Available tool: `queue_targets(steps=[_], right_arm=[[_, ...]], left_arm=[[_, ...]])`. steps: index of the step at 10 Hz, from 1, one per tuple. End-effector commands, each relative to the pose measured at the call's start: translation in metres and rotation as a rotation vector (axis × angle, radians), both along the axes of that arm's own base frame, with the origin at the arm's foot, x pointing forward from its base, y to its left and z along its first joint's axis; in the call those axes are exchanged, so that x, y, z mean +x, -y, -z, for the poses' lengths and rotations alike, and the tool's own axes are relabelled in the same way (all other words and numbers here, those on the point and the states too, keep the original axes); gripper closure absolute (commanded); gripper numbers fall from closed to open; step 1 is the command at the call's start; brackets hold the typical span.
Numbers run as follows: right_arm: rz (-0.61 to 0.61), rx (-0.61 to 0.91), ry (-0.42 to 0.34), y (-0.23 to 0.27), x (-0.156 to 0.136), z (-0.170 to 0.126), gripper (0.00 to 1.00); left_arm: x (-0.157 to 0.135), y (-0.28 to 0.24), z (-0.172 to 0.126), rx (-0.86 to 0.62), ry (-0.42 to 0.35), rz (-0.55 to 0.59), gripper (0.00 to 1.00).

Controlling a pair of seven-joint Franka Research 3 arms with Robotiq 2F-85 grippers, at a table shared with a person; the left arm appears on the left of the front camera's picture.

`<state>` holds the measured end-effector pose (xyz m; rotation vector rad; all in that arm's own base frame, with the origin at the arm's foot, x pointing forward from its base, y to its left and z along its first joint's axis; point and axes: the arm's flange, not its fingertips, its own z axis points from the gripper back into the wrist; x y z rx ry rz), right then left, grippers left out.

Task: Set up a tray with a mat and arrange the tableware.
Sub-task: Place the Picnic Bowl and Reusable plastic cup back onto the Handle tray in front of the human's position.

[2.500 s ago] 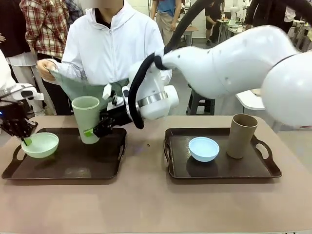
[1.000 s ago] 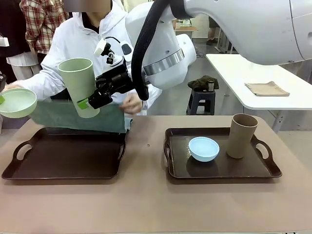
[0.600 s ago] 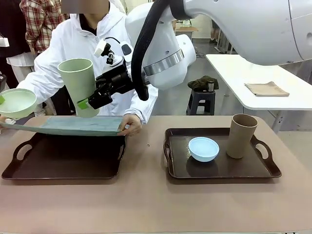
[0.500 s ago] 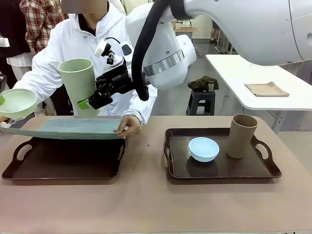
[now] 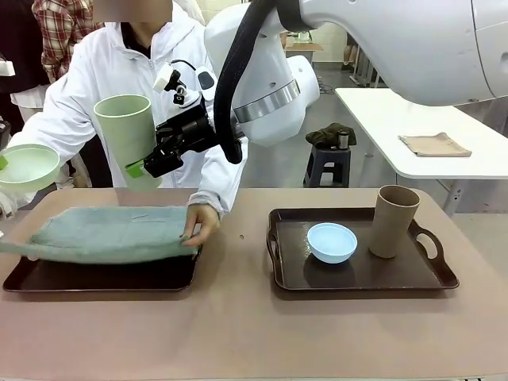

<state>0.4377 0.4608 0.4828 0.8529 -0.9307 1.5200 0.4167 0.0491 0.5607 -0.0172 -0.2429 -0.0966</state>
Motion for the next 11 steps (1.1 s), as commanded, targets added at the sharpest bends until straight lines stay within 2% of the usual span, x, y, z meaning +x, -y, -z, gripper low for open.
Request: queue_targets(steps=[1, 11], right_arm=[[-0.004, 0.000, 0.002, -0.0001, -0.0003, 0.0002, 0.39], [-0.004, 0.000, 0.002, -0.0001, -0.0003, 0.0002, 0.39]], left_arm=[[0.0002, -0.0015, -0.0014, -0.005, 0.004, 0.009, 1.00], [0.0002, -0.0015, -0.0014, -0.005, 0.004, 0.009, 1.00]])
